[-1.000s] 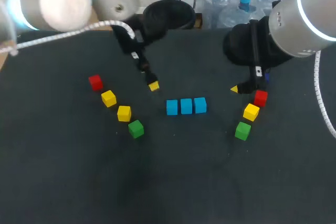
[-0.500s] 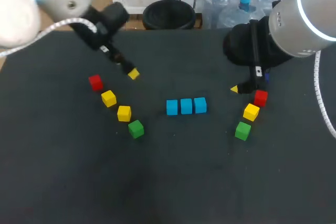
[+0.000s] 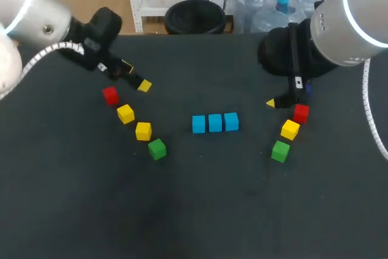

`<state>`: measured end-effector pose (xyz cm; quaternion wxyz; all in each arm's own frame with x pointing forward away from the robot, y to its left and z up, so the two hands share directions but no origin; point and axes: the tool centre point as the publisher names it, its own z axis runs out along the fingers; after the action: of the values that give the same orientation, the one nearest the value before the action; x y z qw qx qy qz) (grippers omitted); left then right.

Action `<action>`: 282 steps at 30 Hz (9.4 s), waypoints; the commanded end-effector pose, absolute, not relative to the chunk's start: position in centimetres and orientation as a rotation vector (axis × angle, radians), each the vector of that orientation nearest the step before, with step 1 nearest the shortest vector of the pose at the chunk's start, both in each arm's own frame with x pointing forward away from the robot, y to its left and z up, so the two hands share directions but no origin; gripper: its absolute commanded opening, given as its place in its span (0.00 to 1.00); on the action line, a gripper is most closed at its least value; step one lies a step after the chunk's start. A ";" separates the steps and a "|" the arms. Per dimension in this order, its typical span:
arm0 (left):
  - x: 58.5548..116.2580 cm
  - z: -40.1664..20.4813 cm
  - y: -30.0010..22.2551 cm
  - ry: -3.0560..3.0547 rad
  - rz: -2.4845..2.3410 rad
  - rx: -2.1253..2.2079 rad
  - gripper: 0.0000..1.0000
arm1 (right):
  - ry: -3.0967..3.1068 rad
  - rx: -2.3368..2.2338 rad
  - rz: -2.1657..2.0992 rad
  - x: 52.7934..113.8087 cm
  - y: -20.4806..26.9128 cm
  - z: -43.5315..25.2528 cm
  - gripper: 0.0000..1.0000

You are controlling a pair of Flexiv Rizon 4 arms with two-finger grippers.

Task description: Place the blue cubes, place green cubes on the blue cubes, place the yellow cubes on the green cubes, then place the red cubes on the yellow cubes, and place purple cube on the red cubes.

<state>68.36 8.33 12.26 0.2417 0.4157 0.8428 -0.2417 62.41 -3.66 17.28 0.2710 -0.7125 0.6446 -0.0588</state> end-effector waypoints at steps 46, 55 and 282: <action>68.1 12.1 8.6 2.216 -0.704 1.077 1.00 | 1.655 -2.414 -0.205 57.5 -8.5 7.6 1.00; 68.1 12.1 8.6 2.216 -0.704 1.077 1.00 | 1.583 -2.472 -0.184 57.6 -9.3 4.5 1.00; 68.1 12.1 8.6 2.216 -0.704 1.077 1.00 | 2.219 -2.268 0.055 67.0 4.6 2.7 0.49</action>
<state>68.10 8.44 12.22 0.2834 0.4026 0.8302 -0.2616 67.05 4.62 2.95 -0.0164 -0.7147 0.6991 0.0164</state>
